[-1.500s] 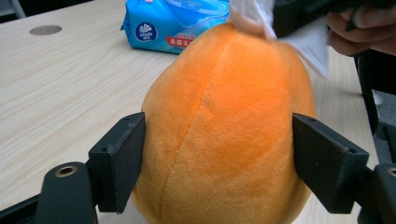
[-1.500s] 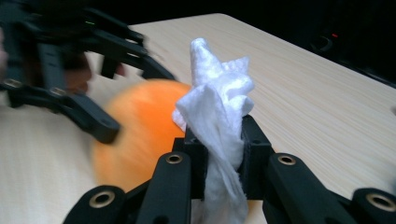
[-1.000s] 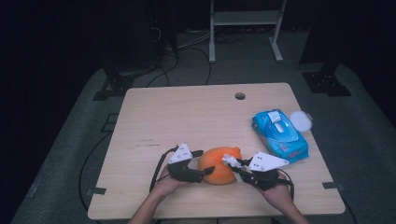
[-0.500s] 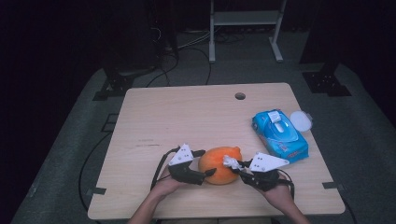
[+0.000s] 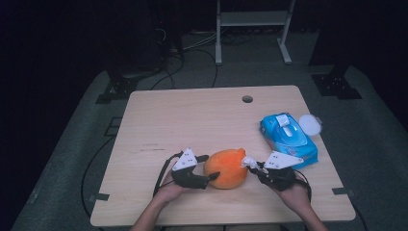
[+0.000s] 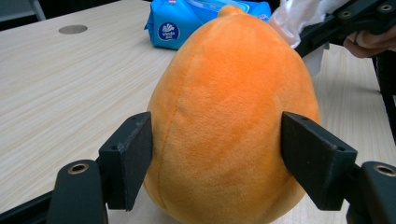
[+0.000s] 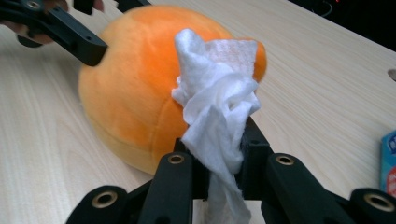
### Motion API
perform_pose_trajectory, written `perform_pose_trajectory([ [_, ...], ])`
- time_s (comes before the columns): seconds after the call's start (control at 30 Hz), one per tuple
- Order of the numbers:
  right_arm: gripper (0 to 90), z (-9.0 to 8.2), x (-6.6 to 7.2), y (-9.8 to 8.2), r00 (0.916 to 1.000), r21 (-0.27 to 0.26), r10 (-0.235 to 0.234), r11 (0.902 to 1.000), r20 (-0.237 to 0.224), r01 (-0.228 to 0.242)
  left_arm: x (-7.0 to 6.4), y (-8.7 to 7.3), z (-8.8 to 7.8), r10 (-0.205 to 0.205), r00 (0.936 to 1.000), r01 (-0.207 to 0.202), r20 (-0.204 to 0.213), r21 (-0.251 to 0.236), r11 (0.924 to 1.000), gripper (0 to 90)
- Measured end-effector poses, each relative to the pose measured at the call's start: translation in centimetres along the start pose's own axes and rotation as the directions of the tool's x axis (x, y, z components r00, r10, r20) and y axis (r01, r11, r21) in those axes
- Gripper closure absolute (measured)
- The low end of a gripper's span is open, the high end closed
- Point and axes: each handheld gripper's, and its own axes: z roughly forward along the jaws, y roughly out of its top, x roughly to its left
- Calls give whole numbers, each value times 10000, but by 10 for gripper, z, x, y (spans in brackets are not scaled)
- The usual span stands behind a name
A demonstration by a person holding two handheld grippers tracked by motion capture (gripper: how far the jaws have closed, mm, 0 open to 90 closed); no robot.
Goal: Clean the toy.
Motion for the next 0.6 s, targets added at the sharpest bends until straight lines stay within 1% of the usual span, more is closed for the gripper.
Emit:
perform_pose_trajectory([
  [0.1, 773, -1, 0, 1, 9999, -75, 111, 9999, 5, -111, -4, 1, 2, 254, 9996, -254, 98, 33, 9997, 274],
  [0.17, 773, -2, 2, 4, 9999, -307, 109, 9995, 46, -107, -6, 1, 3, 459, 9989, -459, 100, 18, 9989, 274],
  [0.23, 773, -5, 2, 8, 9995, -767, 237, 9967, -191, -251, -10, 1, 4, 751, 9968, -751, 265, -21, 9972, 274],
  [0.3, 773, -7, 3, 13, 9989, -1164, 252, 9928, -385, -295, -15, 2, 5, 1131, 9930, -1131, 354, -17, 9936, 274],
  [0.33, 773, -8, 3, 14, 9989, -1220, 255, 9921, -385, -300, -18, 2, 6, 1351, 9903, -1352, 327, -13, 9908, 274],
  [0.37, 773, -8, 4, 15, 9991, -1241, 192, 9920, -370, -237, -19, 3, 6, 1431, 9893, -1433, 278, 65, 9897, 274],
  [0.47, 773, -7, 1, 11, 9991, -1120, 253, 9933, -345, -290, -16, 3, 6, 1132, 9932, -1135, 273, 85, 9935, 273],
  [0.5, 773, -6, -2, 9, 9992, -1008, 298, 9944, -273, -324, -14, 2, 5, 958, 9950, -960, 266, 60, 9954, 273],
  [0.53, 773, -6, -5, 6, 9991, -885, 379, 9953, -170, -393, -11, 1, 5, 758, 9967, -759, 277, 43, 9971, 273],
  [0.6, 773, -4, -12, 0, 9976, -603, 680, 9958, -159, -688, -9, 1, 4, 621, 9977, -623, 280, 54, 9980, 273],
])
